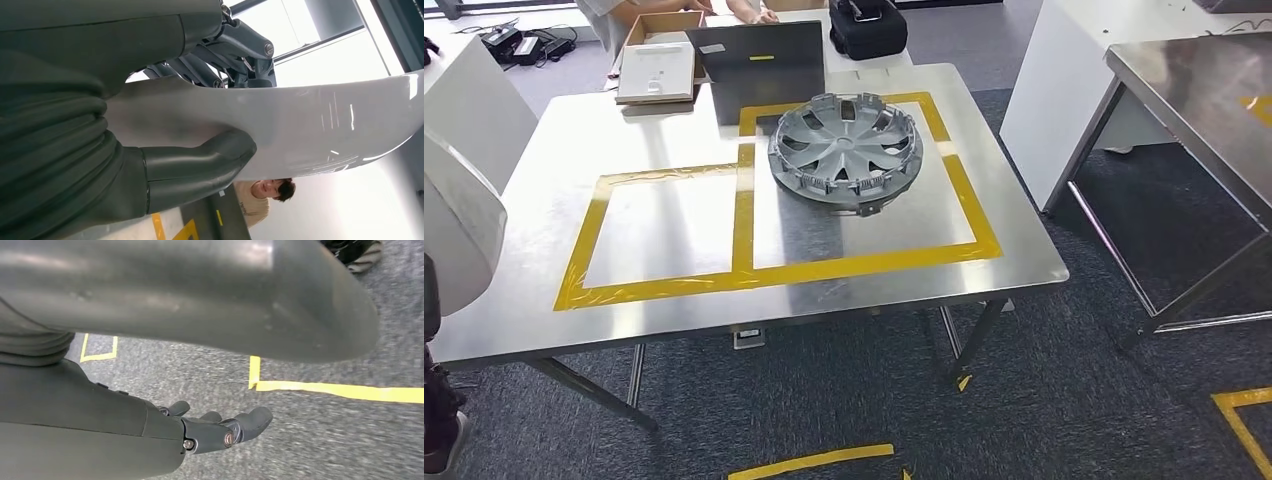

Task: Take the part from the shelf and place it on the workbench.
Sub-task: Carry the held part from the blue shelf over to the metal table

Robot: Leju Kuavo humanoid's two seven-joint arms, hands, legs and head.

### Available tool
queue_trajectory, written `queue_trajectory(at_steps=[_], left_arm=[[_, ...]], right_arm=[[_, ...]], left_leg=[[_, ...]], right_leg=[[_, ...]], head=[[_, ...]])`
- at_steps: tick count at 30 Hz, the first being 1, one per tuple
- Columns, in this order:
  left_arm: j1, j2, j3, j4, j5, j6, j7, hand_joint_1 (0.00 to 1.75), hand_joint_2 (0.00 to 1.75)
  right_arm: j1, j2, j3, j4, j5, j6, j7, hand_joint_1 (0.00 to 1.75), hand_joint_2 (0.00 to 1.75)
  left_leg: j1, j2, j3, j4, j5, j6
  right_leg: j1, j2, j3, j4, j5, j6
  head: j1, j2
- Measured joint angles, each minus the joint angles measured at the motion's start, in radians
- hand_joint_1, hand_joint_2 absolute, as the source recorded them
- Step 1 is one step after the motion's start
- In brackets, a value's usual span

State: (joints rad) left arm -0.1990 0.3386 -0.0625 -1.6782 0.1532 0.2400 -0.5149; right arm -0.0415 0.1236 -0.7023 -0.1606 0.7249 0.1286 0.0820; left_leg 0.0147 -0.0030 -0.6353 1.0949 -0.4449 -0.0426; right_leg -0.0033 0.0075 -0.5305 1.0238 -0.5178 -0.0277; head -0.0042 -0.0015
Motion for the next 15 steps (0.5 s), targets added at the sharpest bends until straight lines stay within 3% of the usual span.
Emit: queue_trajectory(at_steps=[2, 5, 6, 7, 9, 10, 11, 12, 14, 15], left_arm=[[0.000, 0.000, 0.000, 0.001, 0.001, -0.002, 0.000, 1.75, 1.75], [0.002, 0.001, 0.001, 0.002, 0.008, -0.009, 0.000, 1.75, 1.75], [0.001, 0.001, 0.002, 0.003, 0.012, -0.012, 0.000, 1.75, 1.75], [0.001, 0.001, 0.002, 0.005, 0.016, -0.015, 0.000, 1.75, 1.75], [-0.001, 0.001, 0.002, 0.013, 0.025, -0.022, 0.000, 1.75, 1.75], [-0.001, 0.000, 0.002, 0.019, 0.030, -0.026, 0.000, 1.75, 1.75], [-0.001, 0.000, 0.002, 0.025, 0.036, -0.030, 0.001, 1.75, 1.75], [-0.002, 0.000, 0.002, 0.031, 0.044, -0.035, 0.001, 1.75, 1.75], [-0.009, -0.001, 0.002, 0.052, 0.068, -0.051, 0.005, 1.75, 1.75], [-0.016, -0.002, 0.002, 0.065, 0.082, -0.060, 0.007, 1.75, 1.75]], right_arm=[[-0.002, 0.000, 0.000, 0.000, 0.001, 0.000, -0.002, 0.00, 0.00], [-0.004, -0.001, 0.000, 0.000, 0.002, -0.001, -0.002, 0.00, 0.00], [-0.005, -0.001, 0.000, 0.000, 0.002, -0.002, -0.003, 0.00, 0.00], [-0.006, -0.001, 0.000, 0.000, 0.002, -0.002, -0.003, 0.00, 0.00], [-0.006, -0.001, 0.000, 0.000, 0.001, -0.002, -0.004, 0.00, 0.00], [-0.006, -0.001, -0.001, 0.000, 0.000, -0.003, -0.003, 0.00, 0.00], [-0.004, -0.001, -0.001, 0.000, -0.001, -0.004, -0.003, 0.00, 0.00], [-0.003, -0.001, -0.001, 0.000, -0.002, -0.005, -0.003, 0.00, 0.00], [-0.002, -0.002, -0.003, 0.000, -0.004, -0.009, -0.001, 0.00, 0.00], [-0.001, -0.003, -0.005, 0.000, -0.005, -0.010, 0.001, 0.00, 0.00]], left_leg=[[-0.002, -0.001, 0.022, -0.048, 0.000, 0.012], [-0.001, -0.005, 0.028, -0.055, -0.013, 0.035], [0.001, -0.004, 0.033, -0.058, -0.016, 0.042], [0.003, -0.003, 0.038, -0.060, -0.020, 0.047], [0.004, -0.001, 0.046, -0.060, -0.030, 0.054], [0.003, -0.001, 0.051, -0.060, -0.035, 0.054], [0.003, -0.001, 0.057, -0.060, -0.040, 0.054], [0.004, -0.001, 0.064, -0.060, -0.046, 0.052], [0.004, -0.003, 0.082, -0.060, -0.060, 0.048], [0.003, -0.003, 0.088, -0.060, -0.067, 0.043]], right_leg=[[0.003, 0.001, 0.000, 0.002, -0.011, 0.010], [0.005, -0.001, 0.002, 0.006, -0.022, 0.026], [0.004, -0.002, -0.007, 0.030, -0.034, 0.031], [0.003, -0.002, -0.029, 0.075, -0.053, 0.036], [0.001, -0.003, -0.112, 0.215, -0.103, 0.042], [0.000, -0.003, -0.154, 0.274, -0.114, 0.043], [-0.001, -0.003, -0.183, 0.302, -0.106, 0.043], [-0.001, -0.003, -0.192, 0.291, -0.078, 0.042], [-0.002, -0.004, -0.156, 0.163, 0.019, 0.036], [0.000, -0.004, -0.130, 0.096, 0.052, 0.032]], head=[[0.002, 0.000], [0.005, 0.000], [0.006, 0.000], [0.006, 0.000], [0.007, 0.000], [0.007, 0.000], [0.007, 0.000], [0.007, 0.000], [0.007, 0.000], [0.007, 0.000]])
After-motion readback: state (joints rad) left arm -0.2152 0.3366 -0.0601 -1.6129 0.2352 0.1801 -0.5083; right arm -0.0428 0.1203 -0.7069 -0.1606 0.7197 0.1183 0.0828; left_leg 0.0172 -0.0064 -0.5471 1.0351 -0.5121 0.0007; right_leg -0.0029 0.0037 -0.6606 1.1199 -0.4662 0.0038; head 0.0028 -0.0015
